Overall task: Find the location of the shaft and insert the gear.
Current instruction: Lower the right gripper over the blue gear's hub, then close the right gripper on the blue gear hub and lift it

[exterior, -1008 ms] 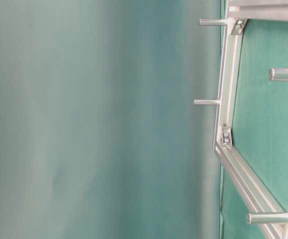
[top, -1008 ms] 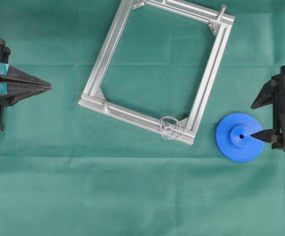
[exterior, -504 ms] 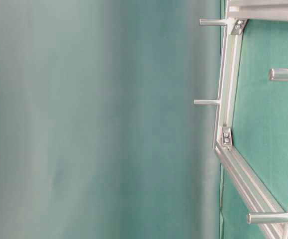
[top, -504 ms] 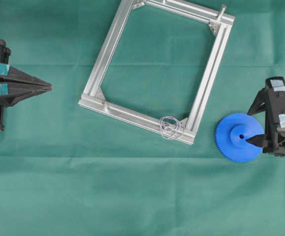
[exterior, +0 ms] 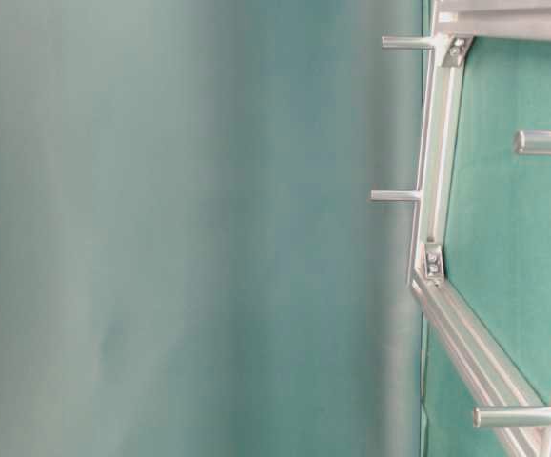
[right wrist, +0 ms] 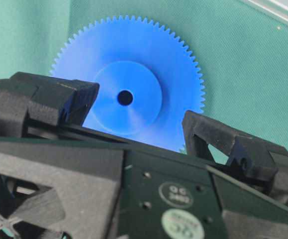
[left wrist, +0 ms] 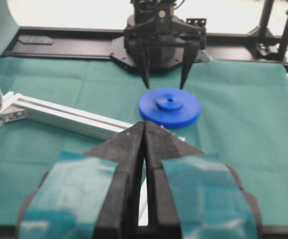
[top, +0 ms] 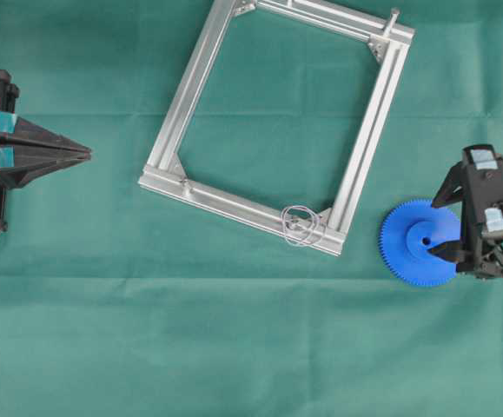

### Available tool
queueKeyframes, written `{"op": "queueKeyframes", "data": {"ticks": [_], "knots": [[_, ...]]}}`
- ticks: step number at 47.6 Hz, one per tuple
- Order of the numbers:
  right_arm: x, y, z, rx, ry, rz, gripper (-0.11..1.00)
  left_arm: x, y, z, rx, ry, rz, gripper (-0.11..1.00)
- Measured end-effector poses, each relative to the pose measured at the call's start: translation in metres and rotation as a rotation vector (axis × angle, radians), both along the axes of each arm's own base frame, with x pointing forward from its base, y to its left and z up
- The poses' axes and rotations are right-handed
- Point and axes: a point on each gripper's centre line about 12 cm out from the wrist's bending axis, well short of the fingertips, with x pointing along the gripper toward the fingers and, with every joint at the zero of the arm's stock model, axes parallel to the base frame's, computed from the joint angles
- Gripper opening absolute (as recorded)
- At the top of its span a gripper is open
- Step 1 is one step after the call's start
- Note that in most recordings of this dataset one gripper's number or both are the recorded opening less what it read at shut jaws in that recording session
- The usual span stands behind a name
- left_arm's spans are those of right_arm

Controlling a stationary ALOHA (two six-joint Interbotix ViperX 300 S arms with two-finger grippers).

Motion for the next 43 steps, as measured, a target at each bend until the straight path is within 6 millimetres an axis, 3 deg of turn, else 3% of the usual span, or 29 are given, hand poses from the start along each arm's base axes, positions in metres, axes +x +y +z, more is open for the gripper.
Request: {"op": "queueKeyframes", "data": {"ticks": [43], "knots": [[0.008, 0.011, -0.026, 0.017, 0.033, -0.003, 0.91, 0.000, 0.000, -0.001, -0.002, 0.001, -0.001, 0.01]]}}
